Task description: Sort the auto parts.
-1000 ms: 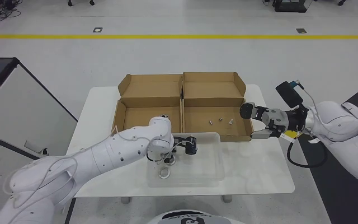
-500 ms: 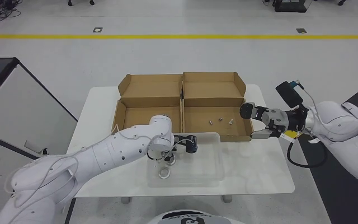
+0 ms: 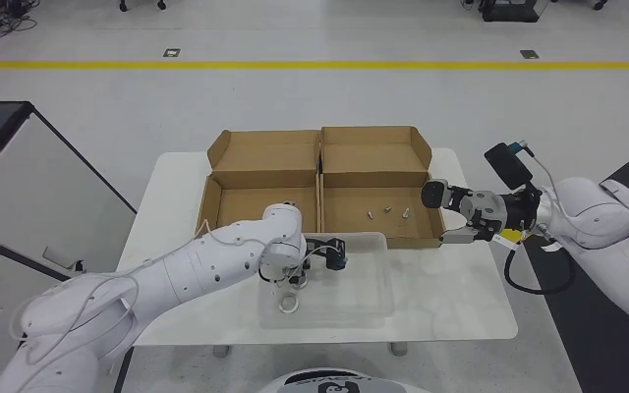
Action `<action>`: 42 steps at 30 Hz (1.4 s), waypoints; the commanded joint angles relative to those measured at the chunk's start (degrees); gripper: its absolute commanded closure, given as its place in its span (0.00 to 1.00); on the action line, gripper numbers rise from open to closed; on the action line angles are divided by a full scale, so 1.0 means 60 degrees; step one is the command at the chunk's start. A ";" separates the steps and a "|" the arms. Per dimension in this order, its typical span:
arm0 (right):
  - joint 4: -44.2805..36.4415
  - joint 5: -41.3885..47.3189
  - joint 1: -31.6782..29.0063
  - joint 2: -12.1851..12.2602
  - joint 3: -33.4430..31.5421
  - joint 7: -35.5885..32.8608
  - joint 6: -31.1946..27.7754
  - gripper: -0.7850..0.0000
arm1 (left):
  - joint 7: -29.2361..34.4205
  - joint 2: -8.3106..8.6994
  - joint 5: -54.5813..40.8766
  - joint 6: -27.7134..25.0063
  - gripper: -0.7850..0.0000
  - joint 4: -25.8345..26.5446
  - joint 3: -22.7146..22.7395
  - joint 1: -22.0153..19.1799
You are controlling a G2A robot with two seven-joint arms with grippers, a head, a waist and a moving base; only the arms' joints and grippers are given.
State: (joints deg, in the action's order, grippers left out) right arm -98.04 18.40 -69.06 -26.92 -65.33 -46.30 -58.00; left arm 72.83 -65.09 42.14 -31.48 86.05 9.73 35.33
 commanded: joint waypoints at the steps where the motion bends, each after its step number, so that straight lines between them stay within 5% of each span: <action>1: 0.0003 -0.0010 -0.0003 -0.0007 -0.0003 0.0000 0.0000 0.00 | 0.0032 -0.0007 -0.0129 0.0034 1.00 0.0002 0.0001 -0.0090; 11: 0.0003 -0.0010 -0.0003 -0.0007 -0.0003 0.0000 0.0000 0.00 | 0.0360 0.0261 -0.1131 0.0364 1.00 0.0714 0.0001 -0.0829; 21: 0.0003 -0.0010 -0.0003 -0.0007 -0.0003 0.0000 0.0000 0.00 | 0.0413 0.1006 -0.2177 0.0530 1.00 0.2650 0.0565 -0.1655; 31: 0.0003 -0.0010 -0.0003 -0.0007 -0.0003 0.0000 0.0000 0.00 | 0.0413 0.1006 -0.2177 0.0530 1.00 0.2650 0.0565 -0.1655; 35: 0.0003 -0.0010 -0.0003 -0.0007 -0.0003 0.0000 0.0000 0.00 | -0.0562 0.1092 -0.1998 0.1343 1.00 0.2381 0.1057 -0.1483; 42: 0.0003 -0.0010 -0.0003 -0.0007 -0.0003 0.0000 0.0000 0.00 | -0.2529 0.1798 -0.2936 -0.0075 1.00 0.1853 0.2739 -0.0796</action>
State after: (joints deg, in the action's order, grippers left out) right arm -98.04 18.40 -69.06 -26.92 -65.33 -46.30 -58.00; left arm 58.97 -55.02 25.15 -29.71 97.77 24.60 29.84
